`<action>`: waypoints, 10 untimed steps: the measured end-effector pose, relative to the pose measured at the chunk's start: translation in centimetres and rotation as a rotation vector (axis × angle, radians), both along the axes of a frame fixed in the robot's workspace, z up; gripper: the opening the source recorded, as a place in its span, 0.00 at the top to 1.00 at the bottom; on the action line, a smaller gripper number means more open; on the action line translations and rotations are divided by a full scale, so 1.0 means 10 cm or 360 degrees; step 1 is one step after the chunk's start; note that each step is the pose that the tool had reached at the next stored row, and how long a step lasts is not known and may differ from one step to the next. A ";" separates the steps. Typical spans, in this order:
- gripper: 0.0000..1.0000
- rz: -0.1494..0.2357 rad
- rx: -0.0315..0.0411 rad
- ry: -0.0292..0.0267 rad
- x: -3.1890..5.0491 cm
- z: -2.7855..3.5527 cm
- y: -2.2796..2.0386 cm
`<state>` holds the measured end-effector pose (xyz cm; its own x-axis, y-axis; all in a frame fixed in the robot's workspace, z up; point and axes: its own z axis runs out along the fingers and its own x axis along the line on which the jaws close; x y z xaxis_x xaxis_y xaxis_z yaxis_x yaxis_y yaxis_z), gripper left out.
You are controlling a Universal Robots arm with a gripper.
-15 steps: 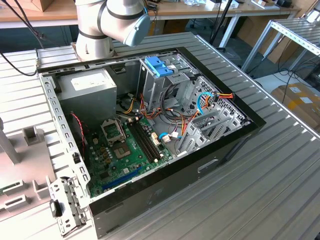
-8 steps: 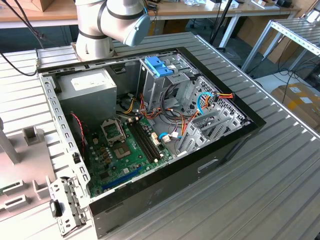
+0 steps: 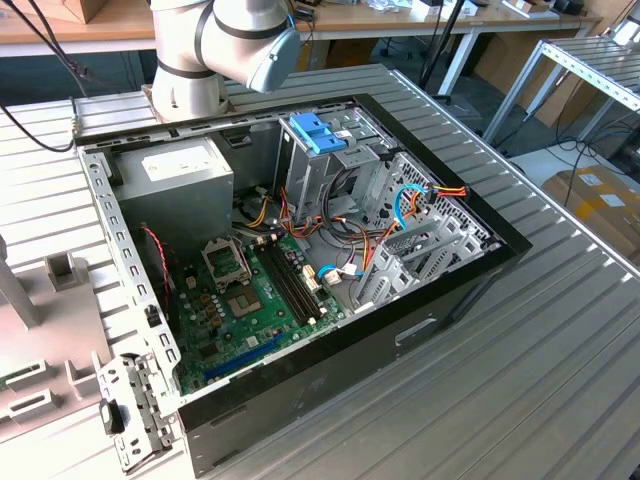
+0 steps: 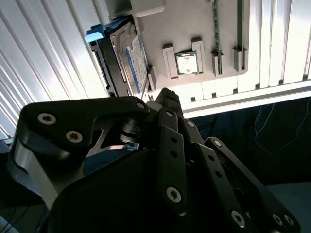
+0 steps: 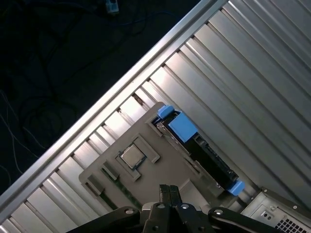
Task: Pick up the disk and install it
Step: 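Pick up the disk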
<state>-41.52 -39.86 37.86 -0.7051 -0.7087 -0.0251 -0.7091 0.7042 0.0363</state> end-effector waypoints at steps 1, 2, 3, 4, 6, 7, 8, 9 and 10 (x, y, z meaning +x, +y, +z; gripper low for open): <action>0.89 0.0010 0.0000 0.00000 0.000 0.000 0.000; 0.89 0.0018 0.0000 0.00000 0.000 0.000 0.000; 0.89 0.0028 0.0000 0.00001 0.000 0.001 0.000; 0.89 0.0035 0.0000 0.00001 0.000 0.000 0.000; 0.89 0.0051 0.0000 0.00001 0.000 0.000 0.000; 0.89 0.0065 0.0000 0.00001 0.000 0.000 0.000; 0.89 0.0073 0.0000 0.00000 0.000 0.000 0.000; 0.89 0.0078 0.0000 0.00000 0.000 0.000 0.000; 0.89 0.0085 0.0000 0.00000 0.000 0.000 0.000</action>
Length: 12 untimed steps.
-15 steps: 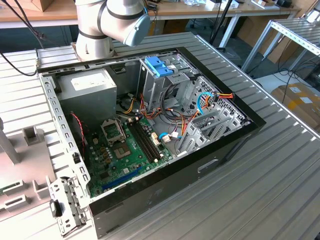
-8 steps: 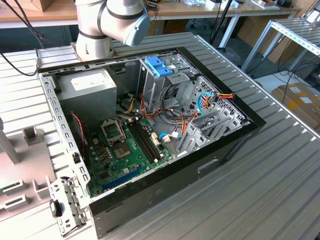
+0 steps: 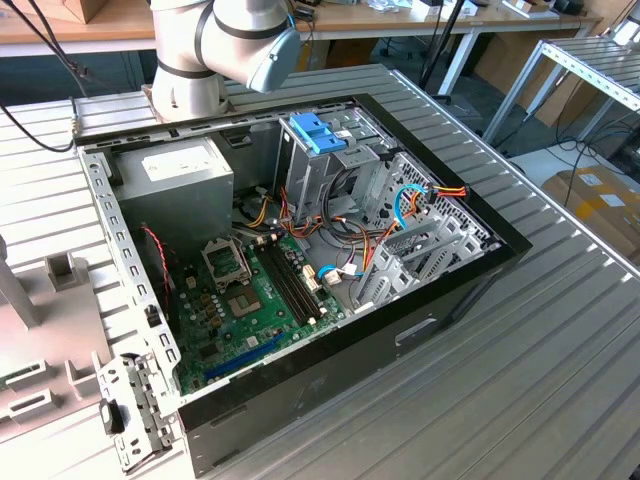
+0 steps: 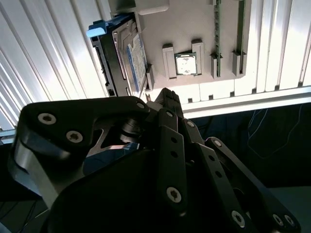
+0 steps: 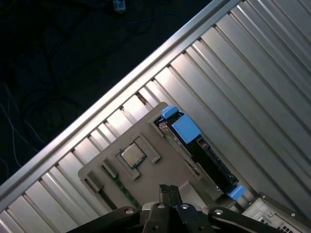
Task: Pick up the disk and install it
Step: 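Pick up the disk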
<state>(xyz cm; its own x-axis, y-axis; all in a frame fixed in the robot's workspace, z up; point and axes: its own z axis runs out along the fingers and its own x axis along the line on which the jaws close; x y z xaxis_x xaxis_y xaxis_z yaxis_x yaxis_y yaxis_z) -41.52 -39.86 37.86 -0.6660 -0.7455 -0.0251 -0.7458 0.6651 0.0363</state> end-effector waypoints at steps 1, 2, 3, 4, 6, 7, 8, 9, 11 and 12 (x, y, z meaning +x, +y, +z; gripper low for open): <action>0.89 0.0004 0.0000 0.00001 0.000 0.000 0.000; 0.89 0.0011 0.0000 0.00000 0.000 0.000 0.000; 0.89 0.0015 0.0000 0.00000 0.000 0.000 0.000; 0.89 0.0020 0.0000 0.00000 0.000 0.000 0.000; 0.89 0.0033 0.0000 0.00000 0.000 0.000 0.000; 0.89 0.0041 0.0000 0.00001 0.000 0.000 0.000; 0.89 0.0044 0.0000 0.00000 0.000 0.000 0.000; 0.89 0.0051 0.0000 0.00001 0.000 0.000 0.000; 0.89 0.0056 0.0000 0.00000 0.000 0.000 0.000; 0.89 0.0057 0.0000 0.00001 0.000 0.000 0.000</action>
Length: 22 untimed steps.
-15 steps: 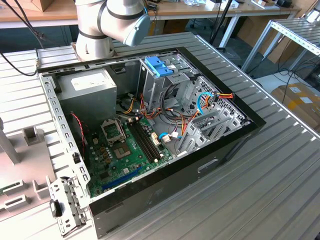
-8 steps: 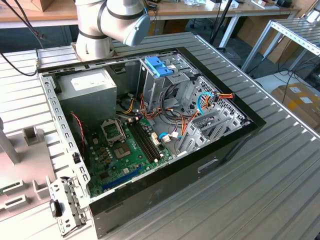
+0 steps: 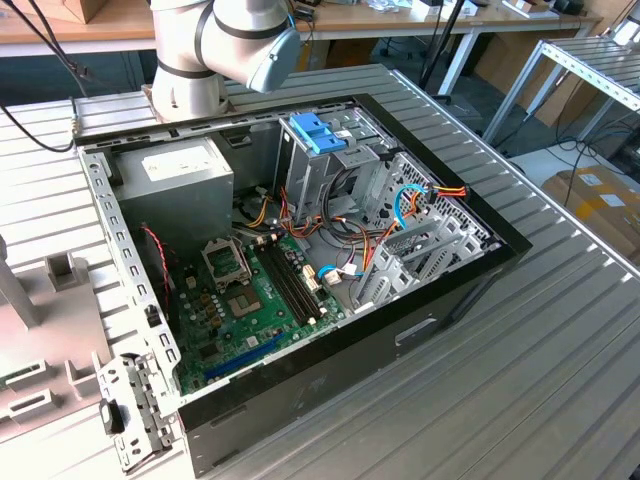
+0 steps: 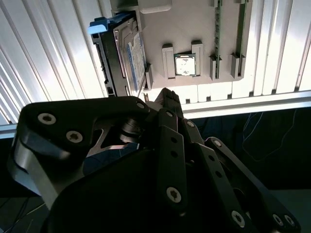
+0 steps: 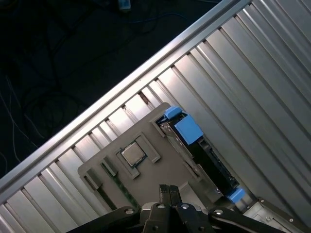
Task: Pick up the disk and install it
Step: 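Pick up the disk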
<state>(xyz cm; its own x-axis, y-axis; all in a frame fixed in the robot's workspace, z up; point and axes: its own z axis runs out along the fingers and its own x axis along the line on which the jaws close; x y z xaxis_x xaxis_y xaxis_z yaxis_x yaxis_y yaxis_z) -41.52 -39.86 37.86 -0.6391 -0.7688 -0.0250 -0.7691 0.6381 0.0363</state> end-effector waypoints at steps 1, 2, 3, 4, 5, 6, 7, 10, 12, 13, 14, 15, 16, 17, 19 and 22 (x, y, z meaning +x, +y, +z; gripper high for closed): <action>0.89 0.0000 0.0000 0.00000 0.000 0.000 0.000; 0.89 0.0002 0.0000 -0.00001 0.000 0.000 0.000; 0.89 0.0002 0.0000 0.00000 0.000 0.000 0.000; 0.89 0.0003 0.0000 0.00000 0.000 0.000 0.000; 0.89 0.0005 0.0000 -0.00001 0.000 0.000 0.000; 0.89 0.0006 0.0000 0.00000 0.000 0.000 0.000; 0.89 0.0008 0.0000 0.00000 0.000 0.000 0.000; 0.89 0.0013 0.0000 -0.00001 0.000 0.000 0.000; 0.89 0.0017 0.0000 0.00000 0.000 0.000 0.000; 0.89 0.0021 0.0000 -0.00001 0.000 0.000 0.000; 0.89 0.0028 0.0000 -0.00001 0.000 0.000 0.000; 0.89 0.0032 0.0000 0.00000 0.000 0.000 0.000; 0.89 0.0035 0.0000 0.00000 0.000 0.000 0.000; 0.89 0.0038 0.0000 0.00000 0.000 0.000 0.000; 0.89 0.0044 0.0000 0.00000 0.000 0.000 0.000; 0.89 0.0050 0.0000 -0.00001 0.000 0.000 0.000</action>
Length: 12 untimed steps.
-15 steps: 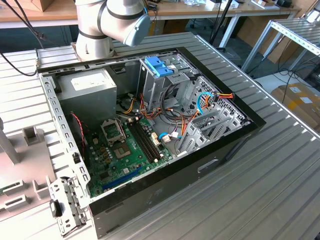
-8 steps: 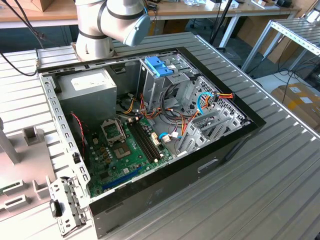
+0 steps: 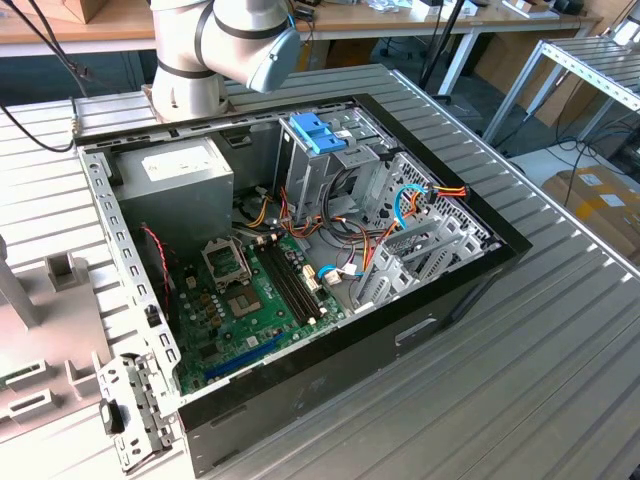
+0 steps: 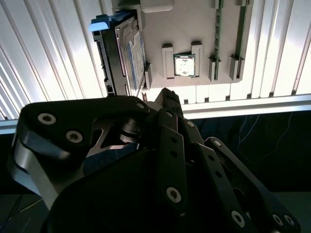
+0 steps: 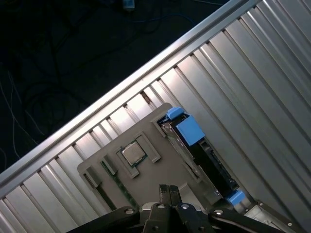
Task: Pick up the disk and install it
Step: 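Pick up the disk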
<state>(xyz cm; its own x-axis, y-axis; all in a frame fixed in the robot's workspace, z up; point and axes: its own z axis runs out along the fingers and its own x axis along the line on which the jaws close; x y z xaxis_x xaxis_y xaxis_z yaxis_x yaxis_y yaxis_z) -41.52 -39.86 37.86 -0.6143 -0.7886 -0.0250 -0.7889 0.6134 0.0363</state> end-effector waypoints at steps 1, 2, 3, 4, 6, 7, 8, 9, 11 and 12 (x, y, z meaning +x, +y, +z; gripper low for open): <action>0.89 0.0002 0.0000 0.00000 0.000 0.000 0.000; 0.89 0.0006 0.0000 0.00000 0.000 0.000 0.000; 0.89 0.0009 0.0000 0.00000 0.000 0.000 0.000; 0.89 0.0012 0.0000 0.00000 0.000 0.000 0.000; 0.89 0.0025 0.0000 0.00001 0.000 0.000 0.000; 0.89 0.0029 0.0000 0.00000 0.000 0.000 0.000; 0.89 0.0032 0.0000 0.00000 0.000 0.000 0.000; 0.89 0.0035 0.0000 0.00000 0.000 0.000 0.000; 0.89 0.0044 0.0000 0.00000 0.000 0.000 0.000; 0.89 0.0048 0.0000 0.00000 0.000 0.000 0.000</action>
<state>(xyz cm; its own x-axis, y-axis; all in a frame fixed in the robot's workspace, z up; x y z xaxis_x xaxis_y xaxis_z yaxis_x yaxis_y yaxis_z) -41.52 -39.86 37.86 -0.5902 -0.8069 -0.0250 -0.8071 0.5893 0.0363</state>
